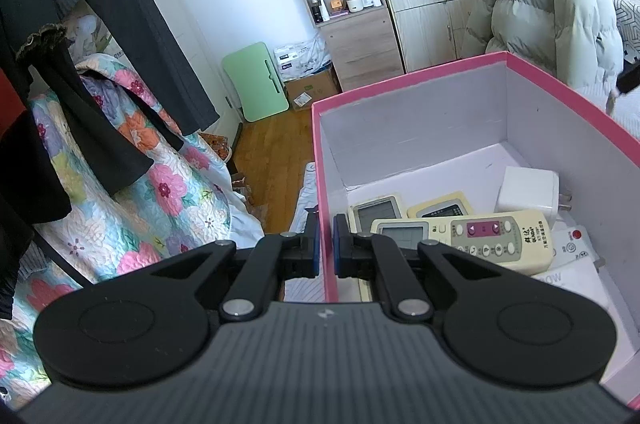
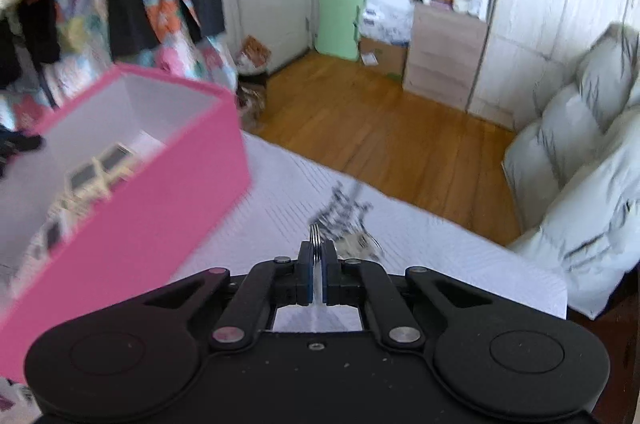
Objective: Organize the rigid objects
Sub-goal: 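Close the right gripper on the silver keys, then carry the silver keys into the pink box and release them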
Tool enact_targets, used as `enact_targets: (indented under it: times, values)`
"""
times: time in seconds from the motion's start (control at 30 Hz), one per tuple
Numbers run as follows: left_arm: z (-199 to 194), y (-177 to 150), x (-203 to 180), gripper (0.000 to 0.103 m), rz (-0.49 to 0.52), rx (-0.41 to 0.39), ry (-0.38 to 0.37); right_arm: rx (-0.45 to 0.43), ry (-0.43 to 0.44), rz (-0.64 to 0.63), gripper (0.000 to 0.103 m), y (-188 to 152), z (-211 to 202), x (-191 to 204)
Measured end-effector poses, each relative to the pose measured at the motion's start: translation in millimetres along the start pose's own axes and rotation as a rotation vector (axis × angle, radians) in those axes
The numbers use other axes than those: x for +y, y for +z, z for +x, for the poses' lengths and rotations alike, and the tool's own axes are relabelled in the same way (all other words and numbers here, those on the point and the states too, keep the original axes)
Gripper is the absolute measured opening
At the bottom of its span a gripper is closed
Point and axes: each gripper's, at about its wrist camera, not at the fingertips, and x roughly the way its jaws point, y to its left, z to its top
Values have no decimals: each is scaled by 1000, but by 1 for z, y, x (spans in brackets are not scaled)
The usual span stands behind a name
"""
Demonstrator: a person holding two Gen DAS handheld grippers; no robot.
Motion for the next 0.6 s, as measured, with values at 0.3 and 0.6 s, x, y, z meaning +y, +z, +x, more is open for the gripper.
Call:
enact_targets:
  times: [0.3, 0.6]
  values:
    - [0, -1, -1, 5, 26, 3, 11, -177, 117, -105, 5, 39, -71, 60]
    - [-1, -2, 3, 5, 7, 1, 5, -111, 332, -119, 5, 47, -57, 118]
